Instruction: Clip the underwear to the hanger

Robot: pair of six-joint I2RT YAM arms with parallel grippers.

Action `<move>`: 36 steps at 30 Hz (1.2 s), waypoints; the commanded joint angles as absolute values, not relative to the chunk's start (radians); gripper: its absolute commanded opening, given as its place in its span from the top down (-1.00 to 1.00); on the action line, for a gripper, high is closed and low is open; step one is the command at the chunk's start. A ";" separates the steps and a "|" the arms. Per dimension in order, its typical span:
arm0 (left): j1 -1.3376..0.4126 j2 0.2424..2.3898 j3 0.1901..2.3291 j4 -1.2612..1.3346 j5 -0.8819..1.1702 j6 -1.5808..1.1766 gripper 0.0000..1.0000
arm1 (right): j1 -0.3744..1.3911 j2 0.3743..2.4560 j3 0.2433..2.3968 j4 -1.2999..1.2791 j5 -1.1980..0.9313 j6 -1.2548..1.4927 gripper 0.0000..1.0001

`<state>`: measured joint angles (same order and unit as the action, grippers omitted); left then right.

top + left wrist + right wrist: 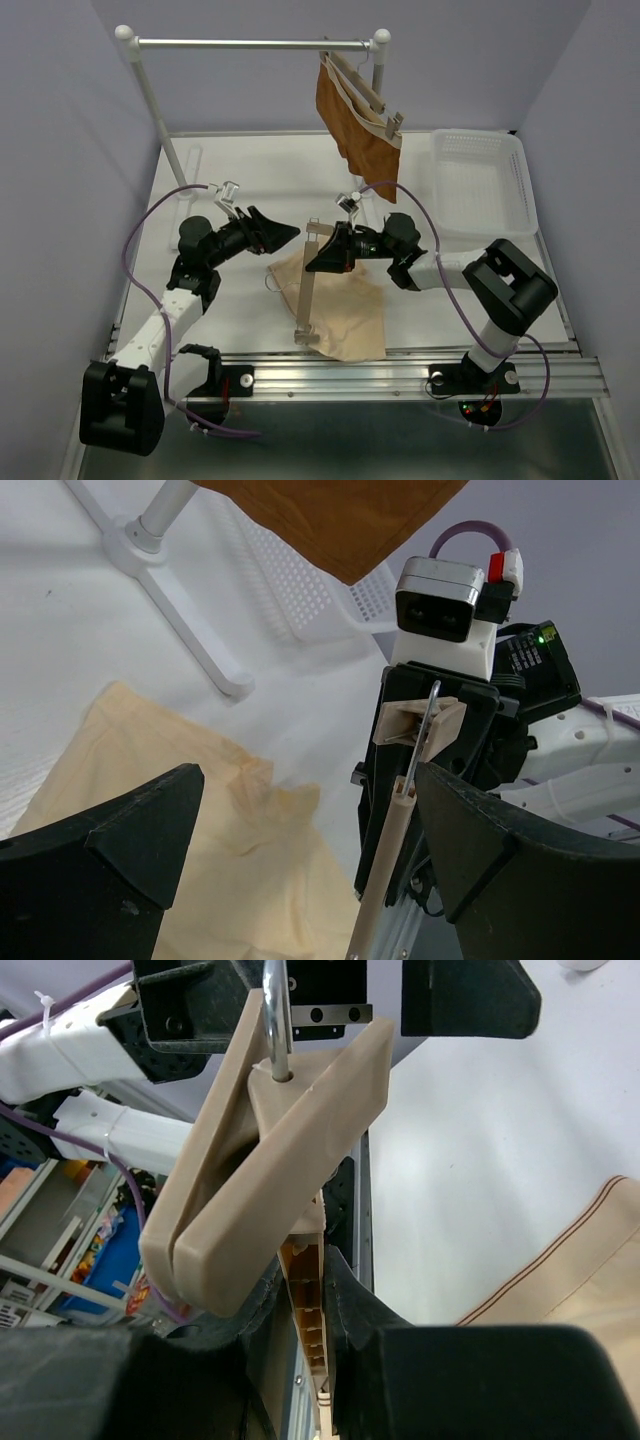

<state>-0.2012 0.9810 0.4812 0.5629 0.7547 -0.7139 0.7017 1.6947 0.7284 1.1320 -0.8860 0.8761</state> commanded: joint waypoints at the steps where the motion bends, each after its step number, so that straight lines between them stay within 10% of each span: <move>1: -0.192 0.943 0.523 0.609 0.796 -0.695 -0.98 | 0.693 1.698 0.738 1.184 -0.919 0.902 0.99; 36: -0.222 0.997 0.512 0.838 0.957 -0.756 -0.98 | 0.752 1.848 0.922 1.232 -1.049 0.988 0.99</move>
